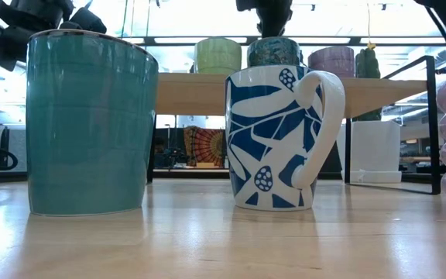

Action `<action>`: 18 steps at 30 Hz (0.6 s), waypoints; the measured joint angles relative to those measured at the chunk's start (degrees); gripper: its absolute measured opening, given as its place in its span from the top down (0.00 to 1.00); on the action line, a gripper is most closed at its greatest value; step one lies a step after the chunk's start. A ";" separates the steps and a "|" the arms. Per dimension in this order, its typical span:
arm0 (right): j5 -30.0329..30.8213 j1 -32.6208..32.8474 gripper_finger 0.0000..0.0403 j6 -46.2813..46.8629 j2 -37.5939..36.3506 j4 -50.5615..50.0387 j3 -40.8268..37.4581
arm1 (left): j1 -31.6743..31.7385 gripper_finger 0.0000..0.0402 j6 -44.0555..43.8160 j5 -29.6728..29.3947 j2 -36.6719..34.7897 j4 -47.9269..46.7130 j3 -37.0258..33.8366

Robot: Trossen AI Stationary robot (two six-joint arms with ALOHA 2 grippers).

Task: Place coffee mugs
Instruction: Adjust the dark green mug on the shelf

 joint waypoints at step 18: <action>-2.88 -1.80 0.68 0.32 0.09 0.09 -9.51 | 0.01 0.52 -0.06 0.00 0.00 -0.09 0.00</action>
